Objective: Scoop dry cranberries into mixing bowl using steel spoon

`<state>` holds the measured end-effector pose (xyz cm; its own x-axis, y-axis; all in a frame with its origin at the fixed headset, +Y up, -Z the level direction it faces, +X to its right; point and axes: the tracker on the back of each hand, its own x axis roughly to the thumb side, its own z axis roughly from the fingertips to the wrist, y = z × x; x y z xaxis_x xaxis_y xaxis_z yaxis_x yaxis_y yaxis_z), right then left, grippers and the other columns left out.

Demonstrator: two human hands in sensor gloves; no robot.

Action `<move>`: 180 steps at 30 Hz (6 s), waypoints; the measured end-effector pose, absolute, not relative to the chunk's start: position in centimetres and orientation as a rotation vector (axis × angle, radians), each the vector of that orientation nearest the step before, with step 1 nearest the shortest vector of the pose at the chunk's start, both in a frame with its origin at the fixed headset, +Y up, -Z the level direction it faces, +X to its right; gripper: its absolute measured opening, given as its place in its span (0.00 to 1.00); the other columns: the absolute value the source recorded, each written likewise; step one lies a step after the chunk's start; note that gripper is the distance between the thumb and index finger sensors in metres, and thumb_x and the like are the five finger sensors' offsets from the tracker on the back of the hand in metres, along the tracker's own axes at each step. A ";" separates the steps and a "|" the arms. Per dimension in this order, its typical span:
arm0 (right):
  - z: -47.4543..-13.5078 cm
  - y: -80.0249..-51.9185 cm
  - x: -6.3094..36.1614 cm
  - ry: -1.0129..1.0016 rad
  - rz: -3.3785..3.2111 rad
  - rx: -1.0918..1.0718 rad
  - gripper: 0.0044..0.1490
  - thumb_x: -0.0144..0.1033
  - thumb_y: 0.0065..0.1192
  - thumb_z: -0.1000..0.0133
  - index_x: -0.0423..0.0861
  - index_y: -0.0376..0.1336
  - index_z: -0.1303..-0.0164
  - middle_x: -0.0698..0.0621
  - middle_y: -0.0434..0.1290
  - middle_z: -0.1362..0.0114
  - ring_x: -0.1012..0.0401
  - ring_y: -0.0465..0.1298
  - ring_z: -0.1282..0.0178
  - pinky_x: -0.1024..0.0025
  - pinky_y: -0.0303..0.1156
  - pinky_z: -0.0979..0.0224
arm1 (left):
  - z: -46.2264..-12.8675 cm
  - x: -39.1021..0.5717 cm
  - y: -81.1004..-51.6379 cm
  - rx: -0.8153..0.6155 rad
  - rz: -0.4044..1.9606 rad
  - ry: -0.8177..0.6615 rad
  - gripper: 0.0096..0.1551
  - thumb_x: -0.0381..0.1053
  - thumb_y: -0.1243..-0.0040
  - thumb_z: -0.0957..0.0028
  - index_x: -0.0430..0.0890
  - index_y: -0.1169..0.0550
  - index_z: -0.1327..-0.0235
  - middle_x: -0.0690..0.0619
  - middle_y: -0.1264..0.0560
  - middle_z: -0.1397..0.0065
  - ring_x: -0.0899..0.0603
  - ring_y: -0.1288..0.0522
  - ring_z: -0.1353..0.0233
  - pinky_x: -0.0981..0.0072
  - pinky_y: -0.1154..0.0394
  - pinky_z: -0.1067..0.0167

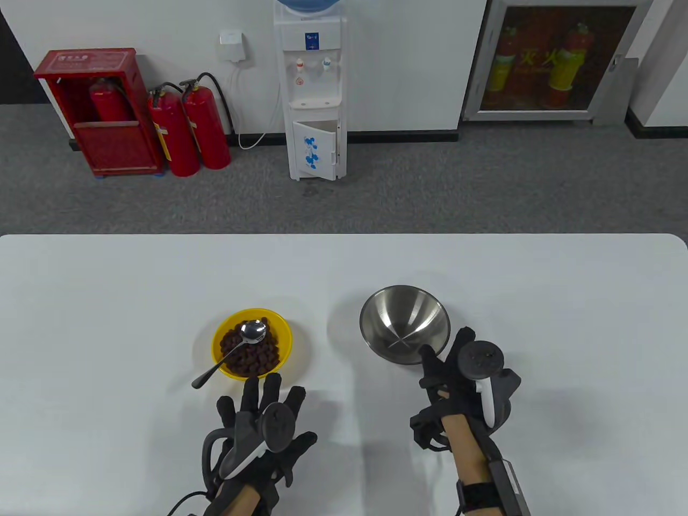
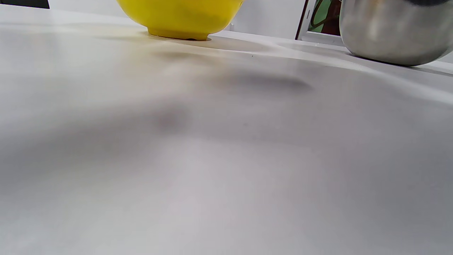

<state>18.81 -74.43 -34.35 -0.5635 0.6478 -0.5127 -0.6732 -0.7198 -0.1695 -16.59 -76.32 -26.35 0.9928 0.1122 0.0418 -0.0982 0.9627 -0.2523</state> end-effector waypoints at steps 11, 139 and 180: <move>-36.4 -76.8 19.1 0.153 1.899 -0.746 0.36 0.40 0.67 0.43 0.36 0.54 0.34 0.60 0.83 0.57 0.65 0.87 0.71 0.64 0.83 0.66 | -26.5 -17.0 -76.3 -0.260 0.116 -0.044 0.48 0.81 0.56 0.58 0.76 0.60 0.27 0.61 0.71 0.13 0.38 0.71 0.13 0.22 0.73 0.32; -27.8 -74.1 17.2 -0.267 2.994 -0.109 0.53 0.72 0.58 0.54 0.65 0.44 0.22 0.55 0.37 0.15 0.52 0.45 0.12 0.31 0.39 0.21 | -29.2 -27.6 -70.6 0.281 0.235 0.197 0.24 0.56 0.48 0.51 0.50 0.22 0.45 0.59 0.12 0.59 0.51 0.13 0.71 0.55 0.17 0.63; -28.0 -74.6 17.5 -0.127 2.954 -0.100 0.50 0.71 0.56 0.53 0.62 0.49 0.22 0.54 0.41 0.15 0.51 0.50 0.13 0.31 0.42 0.22 | -28.9 -23.1 -70.7 0.343 -0.340 0.142 0.24 0.56 0.33 0.57 0.50 0.15 0.48 0.57 0.09 0.83 0.53 0.18 0.89 0.58 0.15 0.76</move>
